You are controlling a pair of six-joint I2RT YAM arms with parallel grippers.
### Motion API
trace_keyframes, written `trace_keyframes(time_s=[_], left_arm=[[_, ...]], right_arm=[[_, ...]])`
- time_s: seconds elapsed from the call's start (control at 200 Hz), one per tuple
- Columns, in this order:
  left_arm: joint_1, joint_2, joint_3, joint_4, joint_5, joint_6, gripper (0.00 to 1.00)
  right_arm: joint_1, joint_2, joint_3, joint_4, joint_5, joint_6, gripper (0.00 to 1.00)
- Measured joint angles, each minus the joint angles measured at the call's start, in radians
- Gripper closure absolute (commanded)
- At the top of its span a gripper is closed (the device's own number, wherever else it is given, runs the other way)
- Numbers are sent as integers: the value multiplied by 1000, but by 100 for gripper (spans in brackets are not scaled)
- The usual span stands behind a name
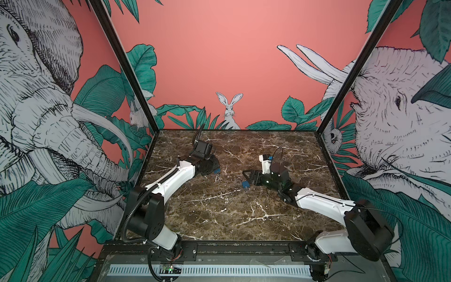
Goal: Lock with the key
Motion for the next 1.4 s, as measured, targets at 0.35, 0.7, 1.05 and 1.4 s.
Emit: trace_keyframes(time_s=[0.35,0.7,1.05,1.4], left_arm=[[0,-65,-43,92,15,-182,72],[0,-153,-126,150,14,-273,73],[0,-193,-156,181,11,-320,73],[1,-193,-172,215,10,-343,74]], right_arm=[[148,270,160,232,64,49,34],[188,347,271,257,75,61,46],[188,424,301,270,71,95,58],[189,453,323,310,50,117,71]])
